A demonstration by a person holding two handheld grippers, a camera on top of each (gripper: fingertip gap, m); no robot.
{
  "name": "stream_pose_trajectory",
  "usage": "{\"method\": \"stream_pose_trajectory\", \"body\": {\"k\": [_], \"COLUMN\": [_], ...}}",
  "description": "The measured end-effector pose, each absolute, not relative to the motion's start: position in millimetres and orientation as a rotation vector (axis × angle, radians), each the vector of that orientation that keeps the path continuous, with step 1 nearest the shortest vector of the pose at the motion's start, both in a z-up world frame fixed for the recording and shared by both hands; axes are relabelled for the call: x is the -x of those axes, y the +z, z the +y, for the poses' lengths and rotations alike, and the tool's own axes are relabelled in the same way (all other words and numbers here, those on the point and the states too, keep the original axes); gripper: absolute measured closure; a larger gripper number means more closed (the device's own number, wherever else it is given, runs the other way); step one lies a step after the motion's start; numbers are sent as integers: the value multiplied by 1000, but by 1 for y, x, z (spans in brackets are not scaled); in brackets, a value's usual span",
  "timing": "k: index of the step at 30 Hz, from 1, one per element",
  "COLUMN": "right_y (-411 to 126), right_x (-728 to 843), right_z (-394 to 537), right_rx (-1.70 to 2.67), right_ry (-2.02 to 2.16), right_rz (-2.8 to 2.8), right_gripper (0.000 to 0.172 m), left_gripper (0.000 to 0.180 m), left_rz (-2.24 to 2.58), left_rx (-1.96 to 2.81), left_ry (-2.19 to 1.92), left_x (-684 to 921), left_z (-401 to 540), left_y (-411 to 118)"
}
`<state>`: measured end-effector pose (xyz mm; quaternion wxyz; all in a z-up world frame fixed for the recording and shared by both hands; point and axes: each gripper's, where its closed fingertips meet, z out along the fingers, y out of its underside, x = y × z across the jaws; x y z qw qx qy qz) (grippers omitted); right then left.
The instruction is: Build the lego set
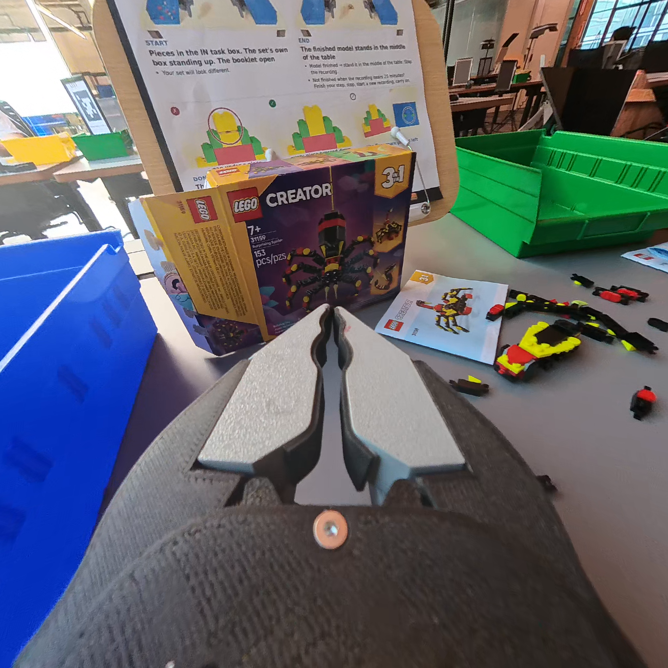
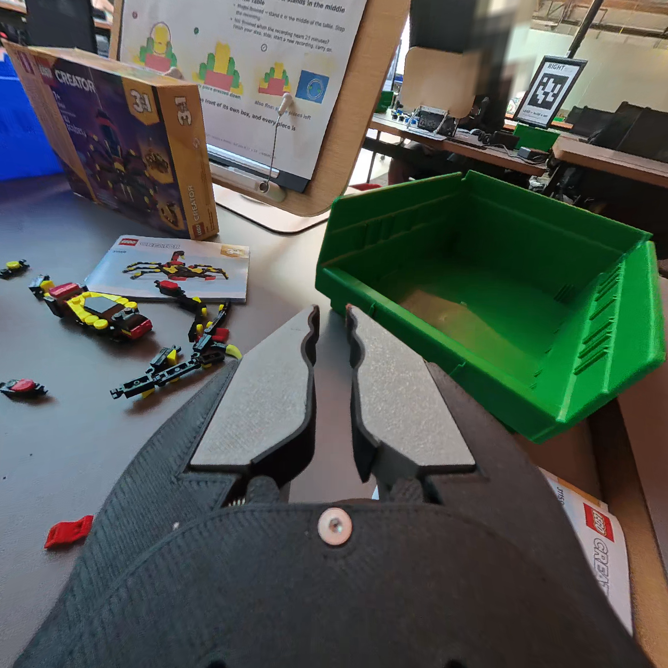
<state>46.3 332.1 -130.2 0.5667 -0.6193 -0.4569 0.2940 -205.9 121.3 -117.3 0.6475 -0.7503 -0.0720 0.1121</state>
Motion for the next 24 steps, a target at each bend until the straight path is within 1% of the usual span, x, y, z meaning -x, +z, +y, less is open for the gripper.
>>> {"method": "stream_pose_trajectory", "body": {"k": [4,24], "right_y": [-139,-150], "right_x": [-41,-31], "right_z": [332,321], "right_rx": [1485,1470], "right_ry": [651,663], "right_rz": [-1127,-1270], "right_gripper": [155,158], "left_gripper": [180,180], "left_rz": [-119,-26], "left_rx": [1757,1824], "left_ry": [290,266], "left_x": [202,195], "left_z": [127,141], "left_y": [-124,-134]}}
